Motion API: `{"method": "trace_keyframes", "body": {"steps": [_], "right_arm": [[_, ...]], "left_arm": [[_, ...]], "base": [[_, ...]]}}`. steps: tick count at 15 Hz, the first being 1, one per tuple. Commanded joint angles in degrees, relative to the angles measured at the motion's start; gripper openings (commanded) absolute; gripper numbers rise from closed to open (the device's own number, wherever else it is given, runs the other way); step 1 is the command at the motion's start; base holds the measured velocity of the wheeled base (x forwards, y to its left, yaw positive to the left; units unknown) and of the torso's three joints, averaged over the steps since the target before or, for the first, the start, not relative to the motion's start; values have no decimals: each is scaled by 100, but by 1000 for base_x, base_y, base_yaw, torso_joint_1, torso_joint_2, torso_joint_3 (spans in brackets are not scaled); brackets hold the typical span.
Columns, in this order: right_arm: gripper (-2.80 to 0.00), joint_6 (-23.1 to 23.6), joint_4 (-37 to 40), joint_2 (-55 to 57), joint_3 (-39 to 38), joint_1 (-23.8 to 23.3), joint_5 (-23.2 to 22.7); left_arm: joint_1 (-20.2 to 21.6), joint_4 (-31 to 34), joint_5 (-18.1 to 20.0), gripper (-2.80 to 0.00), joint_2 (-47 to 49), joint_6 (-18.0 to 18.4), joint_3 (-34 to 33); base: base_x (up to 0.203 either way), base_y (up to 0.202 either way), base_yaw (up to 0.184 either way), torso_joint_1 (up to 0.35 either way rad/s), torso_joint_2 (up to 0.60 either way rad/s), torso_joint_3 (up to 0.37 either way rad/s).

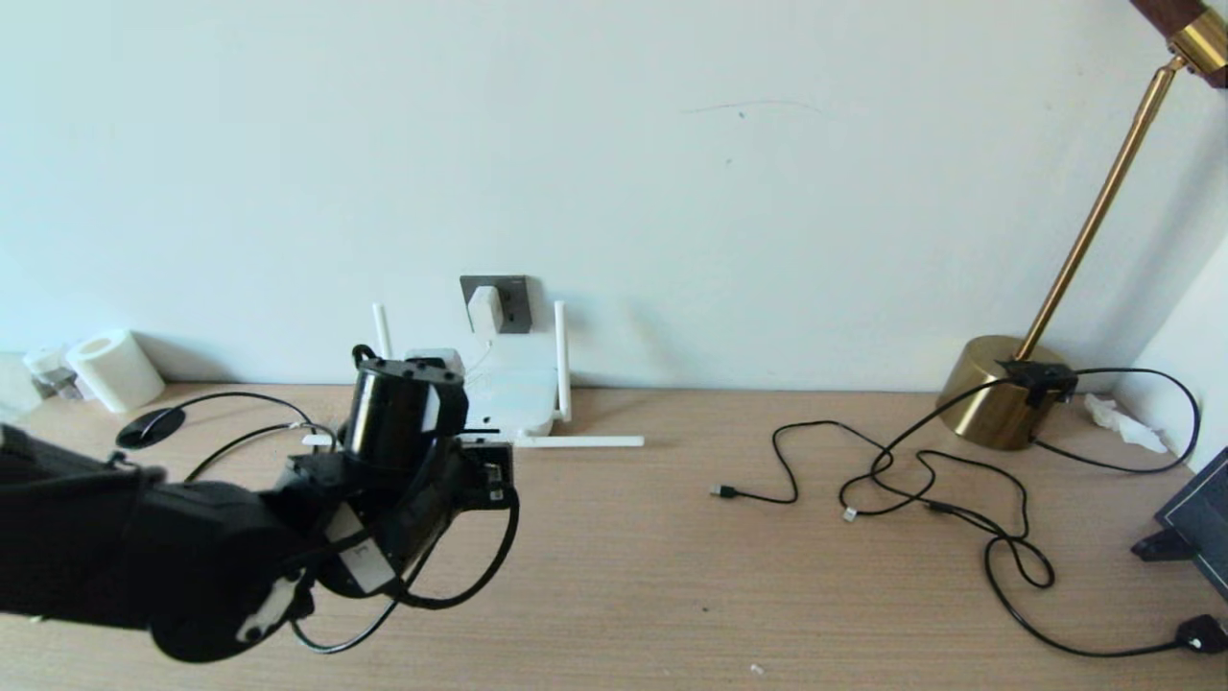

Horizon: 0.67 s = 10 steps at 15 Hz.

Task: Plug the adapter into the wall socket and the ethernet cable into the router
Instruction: Align cable and router interface

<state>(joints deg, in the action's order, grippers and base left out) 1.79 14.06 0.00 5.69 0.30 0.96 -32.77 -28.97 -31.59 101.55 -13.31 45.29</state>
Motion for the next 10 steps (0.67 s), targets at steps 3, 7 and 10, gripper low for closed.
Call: {"method": "trace_keyframes", "body": {"steps": [3,7,10], "right_arm": [[0,5,9,9,2,5,0],[0,5,9,9,2,5,0],[0,5,9,6,2,5,0]], "left_arm": [[24,-532,-197,-280,561,-55,-124],[95,-1105,-217,-280,984,-147,-127],[174,-1488,-225,-280,1148,-171,-163]], "base": [[0,0,0,0,0,0],[0,0,0,0,0,0],[0,0,0,0,0,0]]}}
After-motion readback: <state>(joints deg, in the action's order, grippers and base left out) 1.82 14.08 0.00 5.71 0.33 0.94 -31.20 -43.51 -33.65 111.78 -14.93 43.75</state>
